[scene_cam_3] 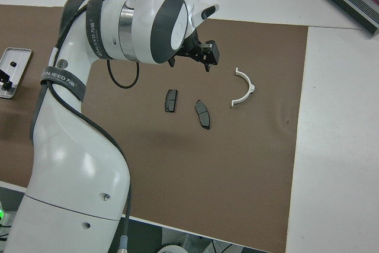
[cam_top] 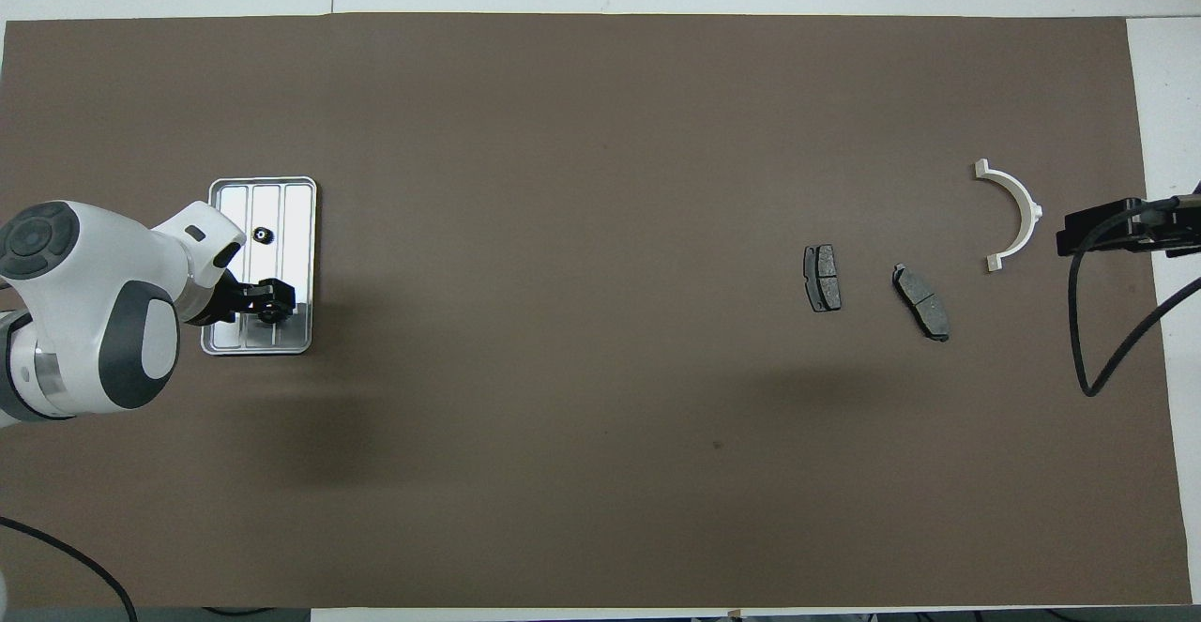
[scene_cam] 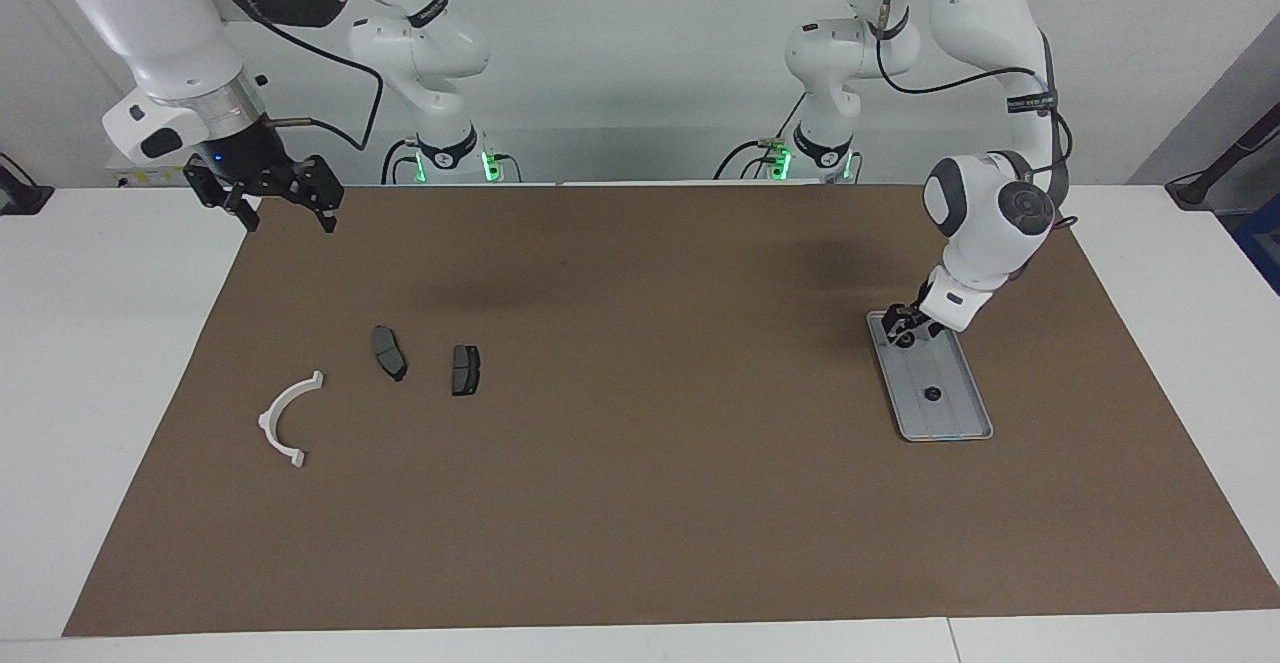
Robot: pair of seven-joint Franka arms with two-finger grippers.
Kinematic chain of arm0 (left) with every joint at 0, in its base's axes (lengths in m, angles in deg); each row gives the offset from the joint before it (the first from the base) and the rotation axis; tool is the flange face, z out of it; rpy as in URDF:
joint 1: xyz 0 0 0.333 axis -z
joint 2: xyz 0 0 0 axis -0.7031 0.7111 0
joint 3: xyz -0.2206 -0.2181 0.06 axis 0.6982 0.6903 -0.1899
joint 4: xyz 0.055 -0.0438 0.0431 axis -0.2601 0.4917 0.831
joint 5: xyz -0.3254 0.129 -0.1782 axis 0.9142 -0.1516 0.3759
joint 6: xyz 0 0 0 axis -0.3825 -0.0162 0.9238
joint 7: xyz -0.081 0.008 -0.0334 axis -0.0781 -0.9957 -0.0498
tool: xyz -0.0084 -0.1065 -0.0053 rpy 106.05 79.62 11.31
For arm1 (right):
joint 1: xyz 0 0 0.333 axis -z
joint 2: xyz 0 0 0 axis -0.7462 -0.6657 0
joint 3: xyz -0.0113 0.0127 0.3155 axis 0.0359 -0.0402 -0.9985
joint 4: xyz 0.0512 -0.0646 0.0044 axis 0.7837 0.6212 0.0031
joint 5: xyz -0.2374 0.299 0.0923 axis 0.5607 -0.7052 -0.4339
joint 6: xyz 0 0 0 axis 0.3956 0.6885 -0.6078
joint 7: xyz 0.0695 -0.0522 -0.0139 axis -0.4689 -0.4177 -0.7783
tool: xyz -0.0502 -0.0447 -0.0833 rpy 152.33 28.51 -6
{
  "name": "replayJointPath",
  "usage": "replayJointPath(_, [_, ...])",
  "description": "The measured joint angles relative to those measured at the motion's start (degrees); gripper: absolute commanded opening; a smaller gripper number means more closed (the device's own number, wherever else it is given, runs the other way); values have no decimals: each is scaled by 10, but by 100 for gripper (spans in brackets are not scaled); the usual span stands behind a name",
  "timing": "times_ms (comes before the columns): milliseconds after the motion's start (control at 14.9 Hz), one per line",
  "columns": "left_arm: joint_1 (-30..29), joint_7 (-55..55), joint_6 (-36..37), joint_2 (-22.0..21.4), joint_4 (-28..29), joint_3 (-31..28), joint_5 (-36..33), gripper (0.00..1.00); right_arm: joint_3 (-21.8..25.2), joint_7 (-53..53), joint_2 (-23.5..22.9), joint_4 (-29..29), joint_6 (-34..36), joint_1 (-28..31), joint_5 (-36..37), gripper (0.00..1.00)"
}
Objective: Place bearing gear from tray to pile
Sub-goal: 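Close the left gripper on the gear and lift it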
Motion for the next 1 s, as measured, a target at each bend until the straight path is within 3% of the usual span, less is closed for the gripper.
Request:
replayJointPath(870, [11,-15,-12,6,3,2,0,65,0,-5,0,0,0,2,0,100])
replayJointPath(1004, [11,-15,-12,6,3,2,0,58,0,-5,0,0,0,2,0,100])
